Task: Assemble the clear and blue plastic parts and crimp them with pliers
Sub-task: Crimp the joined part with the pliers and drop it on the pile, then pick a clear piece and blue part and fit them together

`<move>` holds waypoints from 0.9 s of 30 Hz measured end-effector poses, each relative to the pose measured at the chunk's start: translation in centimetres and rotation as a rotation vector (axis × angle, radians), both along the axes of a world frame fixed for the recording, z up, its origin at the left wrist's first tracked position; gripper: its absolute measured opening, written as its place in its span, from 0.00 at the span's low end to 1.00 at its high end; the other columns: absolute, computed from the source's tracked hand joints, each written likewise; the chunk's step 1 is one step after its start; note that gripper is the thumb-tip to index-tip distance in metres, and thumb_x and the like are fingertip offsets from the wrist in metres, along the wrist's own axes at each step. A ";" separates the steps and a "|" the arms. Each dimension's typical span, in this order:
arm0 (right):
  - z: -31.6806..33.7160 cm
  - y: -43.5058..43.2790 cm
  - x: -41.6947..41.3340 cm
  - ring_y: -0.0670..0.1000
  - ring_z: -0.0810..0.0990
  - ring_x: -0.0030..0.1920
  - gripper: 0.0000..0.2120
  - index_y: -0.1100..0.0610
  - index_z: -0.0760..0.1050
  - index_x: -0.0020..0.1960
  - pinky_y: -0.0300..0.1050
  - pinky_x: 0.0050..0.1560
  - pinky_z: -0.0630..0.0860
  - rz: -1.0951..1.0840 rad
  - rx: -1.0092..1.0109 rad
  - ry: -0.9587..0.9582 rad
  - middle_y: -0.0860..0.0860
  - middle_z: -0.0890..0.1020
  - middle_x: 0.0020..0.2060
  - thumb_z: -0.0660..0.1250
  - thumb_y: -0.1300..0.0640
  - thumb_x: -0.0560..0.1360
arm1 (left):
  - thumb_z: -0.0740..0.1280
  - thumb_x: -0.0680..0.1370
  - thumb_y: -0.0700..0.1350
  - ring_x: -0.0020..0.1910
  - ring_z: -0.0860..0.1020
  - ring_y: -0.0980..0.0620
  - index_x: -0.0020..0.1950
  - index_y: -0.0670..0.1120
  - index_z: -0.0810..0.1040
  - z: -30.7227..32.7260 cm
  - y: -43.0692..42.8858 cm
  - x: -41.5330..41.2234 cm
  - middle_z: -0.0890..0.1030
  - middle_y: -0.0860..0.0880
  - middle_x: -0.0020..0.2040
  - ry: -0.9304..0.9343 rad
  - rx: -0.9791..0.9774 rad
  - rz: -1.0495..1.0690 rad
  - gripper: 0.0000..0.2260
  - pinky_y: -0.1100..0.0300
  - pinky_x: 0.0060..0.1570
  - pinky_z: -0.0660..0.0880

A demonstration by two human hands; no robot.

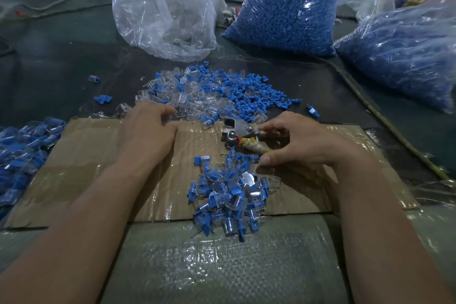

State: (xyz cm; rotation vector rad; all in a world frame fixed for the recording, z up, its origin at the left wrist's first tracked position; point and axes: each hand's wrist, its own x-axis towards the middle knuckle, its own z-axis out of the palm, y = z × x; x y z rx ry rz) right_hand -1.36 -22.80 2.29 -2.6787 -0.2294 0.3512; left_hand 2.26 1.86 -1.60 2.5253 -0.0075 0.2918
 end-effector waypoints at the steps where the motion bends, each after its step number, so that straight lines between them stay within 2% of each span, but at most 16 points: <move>1: 0.0 0.0 0.0 0.41 0.68 0.48 0.43 0.45 0.71 0.63 0.38 0.45 0.66 -0.013 0.019 -0.002 0.38 0.68 0.47 0.63 0.28 0.51 | 0.68 0.75 0.43 0.51 0.77 0.47 0.59 0.46 0.79 0.0 -0.1 -0.1 0.80 0.46 0.51 -0.022 -0.016 -0.001 0.13 0.52 0.55 0.72; 3: 0.0 0.1 0.0 0.39 0.68 0.46 0.40 0.45 0.73 0.61 0.35 0.42 0.64 -0.023 0.038 -0.018 0.38 0.69 0.46 0.60 0.27 0.53 | 0.69 0.74 0.41 0.46 0.76 0.50 0.56 0.46 0.80 0.1 -0.3 -0.4 0.80 0.50 0.45 -0.074 -0.078 0.014 0.11 0.56 0.52 0.71; 5: -0.2 0.2 0.0 0.39 0.69 0.45 0.31 0.45 0.74 0.58 0.35 0.41 0.64 -0.036 0.059 -0.055 0.38 0.70 0.45 0.61 0.30 0.60 | 0.69 0.73 0.39 0.44 0.77 0.52 0.50 0.47 0.82 0.4 -0.4 -0.7 0.80 0.52 0.42 -0.101 -0.187 0.032 0.08 0.57 0.51 0.71; 6: -0.3 0.3 0.1 0.39 0.70 0.45 0.25 0.46 0.75 0.56 0.35 0.41 0.65 -0.051 0.082 -0.079 0.38 0.71 0.44 0.62 0.33 0.65 | 0.69 0.73 0.38 0.43 0.78 0.53 0.45 0.49 0.81 0.6 -0.4 -0.8 0.80 0.52 0.40 -0.098 -0.260 0.026 0.07 0.57 0.50 0.73; 8: -0.5 0.3 0.3 0.38 0.71 0.43 0.13 0.47 0.76 0.51 0.34 0.39 0.65 -0.090 0.119 -0.154 0.37 0.73 0.42 0.65 0.41 0.71 | 0.69 0.72 0.36 0.41 0.79 0.54 0.37 0.54 0.77 0.9 -0.5 -1.1 0.79 0.54 0.37 -0.072 -0.371 0.002 0.12 0.56 0.47 0.76; 10: -0.7 0.3 0.7 0.38 0.72 0.41 0.07 0.49 0.77 0.49 0.33 0.37 0.64 -0.143 0.121 -0.275 0.38 0.73 0.39 0.65 0.47 0.74 | 0.69 0.73 0.35 0.37 0.80 0.57 0.39 0.53 0.76 1.2 -0.6 -1.4 0.80 0.52 0.38 -0.032 -0.497 -0.039 0.12 0.61 0.40 0.77; 12: -1.0 0.3 1.0 0.41 0.72 0.40 0.07 0.52 0.78 0.52 0.35 0.39 0.65 -0.200 0.087 -0.372 0.41 0.73 0.39 0.63 0.53 0.77 | 0.66 0.75 0.33 0.33 0.80 0.61 0.45 0.48 0.77 1.4 -0.9 -1.7 0.80 0.49 0.39 0.007 -0.658 -0.076 0.09 0.71 0.32 0.75; 14: -1.3 0.2 1.3 0.44 0.71 0.47 0.11 0.55 0.77 0.57 0.37 0.47 0.65 -0.270 0.056 -0.410 0.46 0.75 0.47 0.61 0.59 0.78 | 0.64 0.76 0.32 0.35 0.80 0.59 0.51 0.45 0.78 1.6 -1.1 -1.9 0.80 0.47 0.41 0.063 -0.743 -0.092 0.10 0.71 0.32 0.75; 18: -1.8 0.1 2.3 0.50 0.69 0.63 0.16 0.56 0.72 0.65 0.38 0.58 0.62 -0.299 0.023 -0.412 0.52 0.74 0.62 0.57 0.62 0.79 | 0.66 0.75 0.33 0.41 0.81 0.53 0.43 0.49 0.78 1.8 -1.4 -2.3 0.81 0.45 0.42 0.081 -0.711 -0.139 0.10 0.64 0.39 0.80; 21: -2.4 0.1 3.3 0.50 0.60 0.71 0.19 0.56 0.65 0.71 0.43 0.69 0.55 -0.263 -0.033 -0.331 0.51 0.65 0.71 0.55 0.62 0.80 | 0.67 0.74 0.34 0.41 0.81 0.55 0.41 0.51 0.77 1.7 -1.6 -2.5 0.81 0.48 0.41 0.062 -0.673 -0.167 0.11 0.69 0.39 0.78; 24: -2.9 -0.2 3.9 0.52 0.50 0.75 0.21 0.54 0.59 0.74 0.47 0.72 0.49 -0.310 -0.060 -0.254 0.52 0.54 0.75 0.53 0.59 0.81 | 0.67 0.74 0.34 0.39 0.80 0.57 0.40 0.52 0.77 1.8 -1.7 -2.5 0.81 0.49 0.40 0.061 -0.661 -0.169 0.12 0.71 0.37 0.77; 27: -3.0 -0.6 4.3 0.54 0.45 0.75 0.22 0.51 0.55 0.75 0.53 0.72 0.47 -0.431 -0.106 -0.202 0.53 0.49 0.76 0.51 0.55 0.81 | 0.67 0.74 0.33 0.36 0.79 0.59 0.40 0.51 0.77 1.9 -1.8 -2.5 0.80 0.49 0.39 0.063 -0.687 -0.174 0.12 0.74 0.32 0.74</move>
